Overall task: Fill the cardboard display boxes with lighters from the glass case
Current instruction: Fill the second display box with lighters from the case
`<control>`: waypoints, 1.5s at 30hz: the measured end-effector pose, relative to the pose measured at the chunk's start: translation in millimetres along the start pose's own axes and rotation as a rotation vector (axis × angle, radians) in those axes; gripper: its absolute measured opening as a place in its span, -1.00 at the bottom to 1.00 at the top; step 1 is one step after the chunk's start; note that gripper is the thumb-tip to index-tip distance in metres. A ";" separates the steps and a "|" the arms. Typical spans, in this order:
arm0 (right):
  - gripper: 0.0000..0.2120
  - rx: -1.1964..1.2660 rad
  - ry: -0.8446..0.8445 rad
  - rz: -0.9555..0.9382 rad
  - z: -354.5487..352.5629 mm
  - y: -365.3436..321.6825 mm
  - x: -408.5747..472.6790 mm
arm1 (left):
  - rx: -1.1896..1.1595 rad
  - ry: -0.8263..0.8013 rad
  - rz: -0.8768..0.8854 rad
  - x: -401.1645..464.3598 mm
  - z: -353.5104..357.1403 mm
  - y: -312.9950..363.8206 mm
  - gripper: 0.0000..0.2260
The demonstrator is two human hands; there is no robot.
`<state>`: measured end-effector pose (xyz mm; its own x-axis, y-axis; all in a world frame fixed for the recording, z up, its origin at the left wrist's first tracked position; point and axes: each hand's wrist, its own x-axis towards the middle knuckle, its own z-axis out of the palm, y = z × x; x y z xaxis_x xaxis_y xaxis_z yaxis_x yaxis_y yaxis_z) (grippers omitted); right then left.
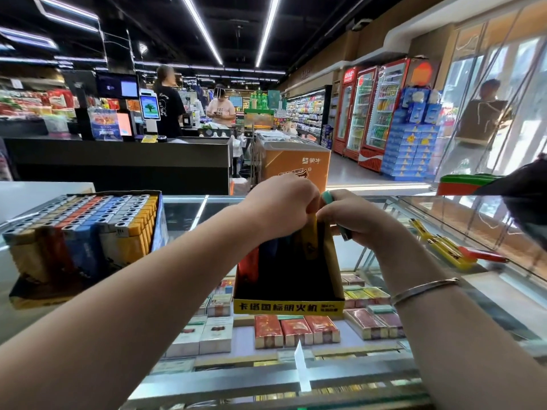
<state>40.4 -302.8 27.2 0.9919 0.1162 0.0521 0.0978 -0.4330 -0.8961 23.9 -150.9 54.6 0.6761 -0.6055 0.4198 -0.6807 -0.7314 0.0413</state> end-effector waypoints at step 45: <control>-0.85 0.056 -0.010 0.026 -3.1 4.2 2.9 | 0.230 -0.132 0.130 6.8 -7.5 -2.5 -0.91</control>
<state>44.0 -307.0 25.0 0.9931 0.1149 0.0246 0.0673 -0.3850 -0.9204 28.1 -150.9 64.2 0.6282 -0.7237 0.2858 -0.6928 -0.6874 -0.2179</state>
